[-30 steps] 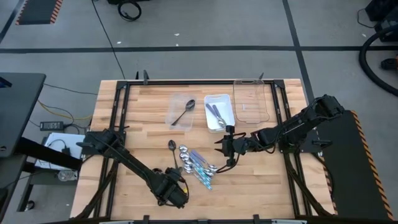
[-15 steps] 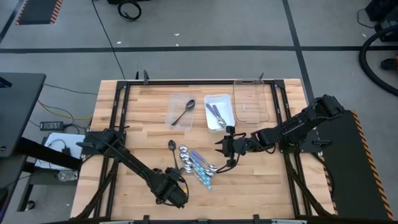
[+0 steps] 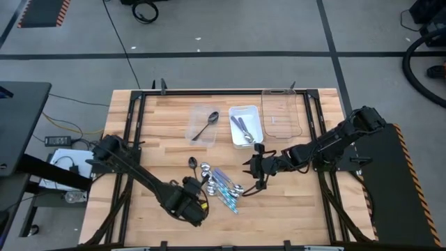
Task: Sort silverware by color (type)
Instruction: Put the black spoon into the left transparent bin
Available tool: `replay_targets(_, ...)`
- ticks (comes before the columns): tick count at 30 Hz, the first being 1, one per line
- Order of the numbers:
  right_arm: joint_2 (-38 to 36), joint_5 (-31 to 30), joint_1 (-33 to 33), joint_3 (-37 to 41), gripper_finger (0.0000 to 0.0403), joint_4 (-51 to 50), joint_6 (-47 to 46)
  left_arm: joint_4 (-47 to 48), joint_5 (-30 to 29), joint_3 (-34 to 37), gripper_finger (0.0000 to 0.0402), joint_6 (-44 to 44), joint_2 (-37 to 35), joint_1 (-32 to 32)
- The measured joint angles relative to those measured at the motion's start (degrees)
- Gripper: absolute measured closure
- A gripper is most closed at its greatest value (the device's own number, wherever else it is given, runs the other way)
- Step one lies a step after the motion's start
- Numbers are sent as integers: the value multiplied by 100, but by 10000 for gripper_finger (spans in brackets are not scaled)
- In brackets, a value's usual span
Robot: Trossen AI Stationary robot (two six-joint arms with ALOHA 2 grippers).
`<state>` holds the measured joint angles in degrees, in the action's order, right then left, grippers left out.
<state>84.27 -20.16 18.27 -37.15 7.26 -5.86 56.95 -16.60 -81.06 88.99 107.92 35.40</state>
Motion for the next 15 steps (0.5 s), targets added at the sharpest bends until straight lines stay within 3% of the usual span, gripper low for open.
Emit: replay_targets(15,0,-13,323,357,267,206,-533,804,-885,-4,388,-1021,-596,-550)
